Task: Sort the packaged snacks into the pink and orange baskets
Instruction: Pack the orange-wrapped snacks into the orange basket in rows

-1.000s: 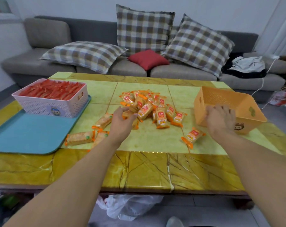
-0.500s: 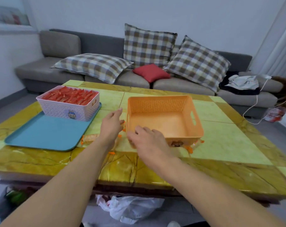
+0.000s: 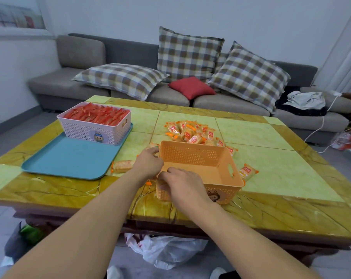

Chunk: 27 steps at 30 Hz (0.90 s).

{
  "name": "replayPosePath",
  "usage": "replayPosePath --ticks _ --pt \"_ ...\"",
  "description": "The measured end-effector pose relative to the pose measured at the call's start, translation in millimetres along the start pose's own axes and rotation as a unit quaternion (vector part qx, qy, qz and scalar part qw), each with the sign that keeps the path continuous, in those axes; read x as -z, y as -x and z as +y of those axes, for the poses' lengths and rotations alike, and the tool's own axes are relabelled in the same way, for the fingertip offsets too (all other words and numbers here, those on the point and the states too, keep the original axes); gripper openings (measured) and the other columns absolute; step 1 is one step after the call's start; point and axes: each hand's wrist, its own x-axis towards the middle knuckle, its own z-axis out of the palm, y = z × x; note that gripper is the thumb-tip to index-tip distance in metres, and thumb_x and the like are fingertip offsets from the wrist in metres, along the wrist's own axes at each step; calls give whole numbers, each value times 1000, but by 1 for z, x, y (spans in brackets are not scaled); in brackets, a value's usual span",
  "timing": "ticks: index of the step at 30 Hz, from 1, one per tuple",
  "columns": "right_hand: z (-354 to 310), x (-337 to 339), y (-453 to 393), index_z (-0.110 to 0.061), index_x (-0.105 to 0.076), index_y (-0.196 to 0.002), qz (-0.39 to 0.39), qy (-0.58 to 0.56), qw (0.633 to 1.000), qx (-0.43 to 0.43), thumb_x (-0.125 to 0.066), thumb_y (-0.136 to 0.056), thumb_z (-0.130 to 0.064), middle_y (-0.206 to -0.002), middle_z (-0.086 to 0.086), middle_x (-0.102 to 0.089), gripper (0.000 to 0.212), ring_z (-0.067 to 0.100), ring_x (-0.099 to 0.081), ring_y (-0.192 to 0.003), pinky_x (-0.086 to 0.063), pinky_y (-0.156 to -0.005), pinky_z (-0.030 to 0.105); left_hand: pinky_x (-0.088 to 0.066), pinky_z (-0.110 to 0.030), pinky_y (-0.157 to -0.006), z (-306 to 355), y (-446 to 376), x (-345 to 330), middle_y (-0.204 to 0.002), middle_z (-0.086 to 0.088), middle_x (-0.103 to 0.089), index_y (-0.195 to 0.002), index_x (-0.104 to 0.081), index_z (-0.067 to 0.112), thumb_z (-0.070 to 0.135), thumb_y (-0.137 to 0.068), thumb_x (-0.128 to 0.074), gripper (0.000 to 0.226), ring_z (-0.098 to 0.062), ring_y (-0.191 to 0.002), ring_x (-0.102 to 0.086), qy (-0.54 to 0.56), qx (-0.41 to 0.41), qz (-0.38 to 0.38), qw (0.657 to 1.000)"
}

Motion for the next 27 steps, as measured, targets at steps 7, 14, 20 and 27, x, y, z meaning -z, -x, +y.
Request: replayPosePath --ticks 7,14,20,27 --pt "24 10 -8 -36 -70 -113 72 -128 985 -92 -37 -101 -60 -103 -18 -68 42 5 -58 -99 -51 -79 30 -50 -44 -98 -11 -17 5 -138 -3 -61 -140 -53 27 20 -91 -49 50 -29 -118 -59 -67 -31 99 992" --pt "166 38 1 -24 -71 -101 375 -246 774 -447 -39 -101 -25 -108 -4 -71 32 21 -64 -101 -51 -83 36 -12 -56 -122 -45 -34 16 -167 -9 -18 -158 -23 31 66 -84 -57 89 -35 -154 -9 -402 11 -64 913" --pt "212 -11 37 -27 -65 -127 104 -159 786 -588 -68 -88 -51 -132 11 -57 46 36 -46 -129 -44 -99 48 -24 -57 -116 -48 -39 16 -159 -9 -34 -158 -24 34 74 -77 -60 97 -35 -147 -27 -439 15 -69 896" --pt "213 -20 34 -28 -40 -148 63 -184 796 -573 -72 -84 -37 -136 10 -60 72 36 -57 -123 -50 -95 45 -22 -75 -111 -46 -45 10 -155 -6 -41 -151 -38 31 59 -78 -67 83 -33 -145 -31 -406 69 -60 909"
